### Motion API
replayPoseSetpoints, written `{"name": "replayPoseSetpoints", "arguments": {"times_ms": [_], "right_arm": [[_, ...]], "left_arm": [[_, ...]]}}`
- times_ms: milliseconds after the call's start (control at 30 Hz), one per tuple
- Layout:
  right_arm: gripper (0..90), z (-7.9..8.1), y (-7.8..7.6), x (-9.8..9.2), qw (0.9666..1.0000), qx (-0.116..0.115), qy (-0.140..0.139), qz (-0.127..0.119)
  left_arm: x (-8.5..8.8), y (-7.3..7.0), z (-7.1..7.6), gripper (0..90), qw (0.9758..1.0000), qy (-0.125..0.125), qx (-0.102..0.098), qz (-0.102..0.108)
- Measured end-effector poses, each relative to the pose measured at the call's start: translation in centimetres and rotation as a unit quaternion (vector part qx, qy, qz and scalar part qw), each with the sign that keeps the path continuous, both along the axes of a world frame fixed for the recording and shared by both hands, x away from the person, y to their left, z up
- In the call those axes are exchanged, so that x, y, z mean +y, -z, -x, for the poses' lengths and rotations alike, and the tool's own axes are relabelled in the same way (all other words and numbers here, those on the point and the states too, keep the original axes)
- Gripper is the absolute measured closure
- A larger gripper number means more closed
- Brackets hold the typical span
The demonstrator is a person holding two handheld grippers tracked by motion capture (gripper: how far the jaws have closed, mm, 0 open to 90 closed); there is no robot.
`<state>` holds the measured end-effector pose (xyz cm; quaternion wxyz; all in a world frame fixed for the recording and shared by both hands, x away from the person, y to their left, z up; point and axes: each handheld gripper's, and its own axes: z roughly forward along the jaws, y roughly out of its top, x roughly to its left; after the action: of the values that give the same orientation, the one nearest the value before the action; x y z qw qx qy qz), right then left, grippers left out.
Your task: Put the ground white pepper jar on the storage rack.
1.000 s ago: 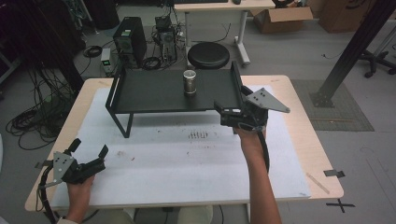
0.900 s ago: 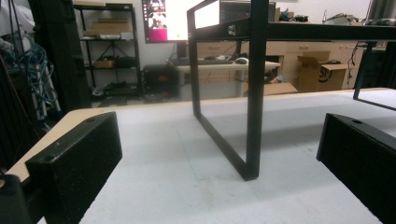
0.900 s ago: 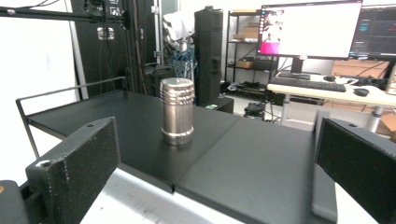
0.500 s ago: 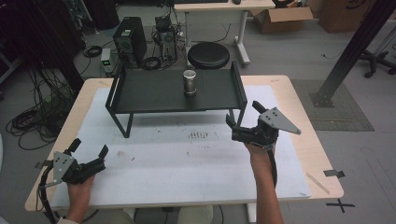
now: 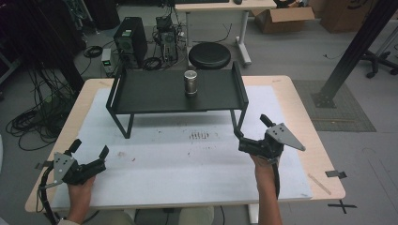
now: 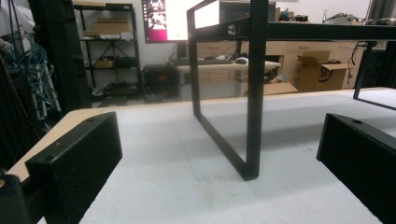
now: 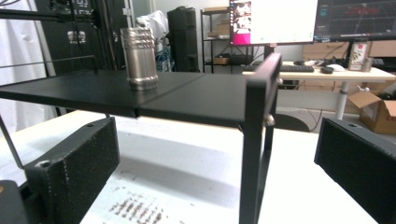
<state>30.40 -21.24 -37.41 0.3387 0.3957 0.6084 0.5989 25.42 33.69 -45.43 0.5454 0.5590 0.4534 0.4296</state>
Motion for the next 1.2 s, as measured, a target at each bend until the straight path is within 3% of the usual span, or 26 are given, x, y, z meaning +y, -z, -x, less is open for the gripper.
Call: {"name": "replayPoseSetpoints", "arguments": {"times_ms": [400,733,933,1100,1200], "right_arm": [[0.0,0.7,4.3,-0.4,0.9995,0.026,0.020,0.002],[0.0,1.2,6.9,-0.6,0.9985,0.042,0.034,0.002],[0.0,1.6,7.4,-0.7,0.9986,0.030,0.043,-0.005],[0.0,1.9,7.5,-0.3,0.9986,0.016,0.047,0.018],[0.0,2.0,7.5,-0.2,0.9986,0.011,0.049,0.020]], "left_arm": [[0.0,0.0,0.0,0.4,1.0000,0.000,0.000,0.000],[0.0,0.0,0.0,0.4,1.0000,0.000,0.000,0.000],[0.0,0.0,0.0,0.4,1.0000,0.000,0.001,0.000],[0.0,0.0,0.0,0.4,1.0000,0.000,0.000,0.000],[0.0,0.0,0.0,0.4,1.0000,0.000,0.000,0.000]]}}
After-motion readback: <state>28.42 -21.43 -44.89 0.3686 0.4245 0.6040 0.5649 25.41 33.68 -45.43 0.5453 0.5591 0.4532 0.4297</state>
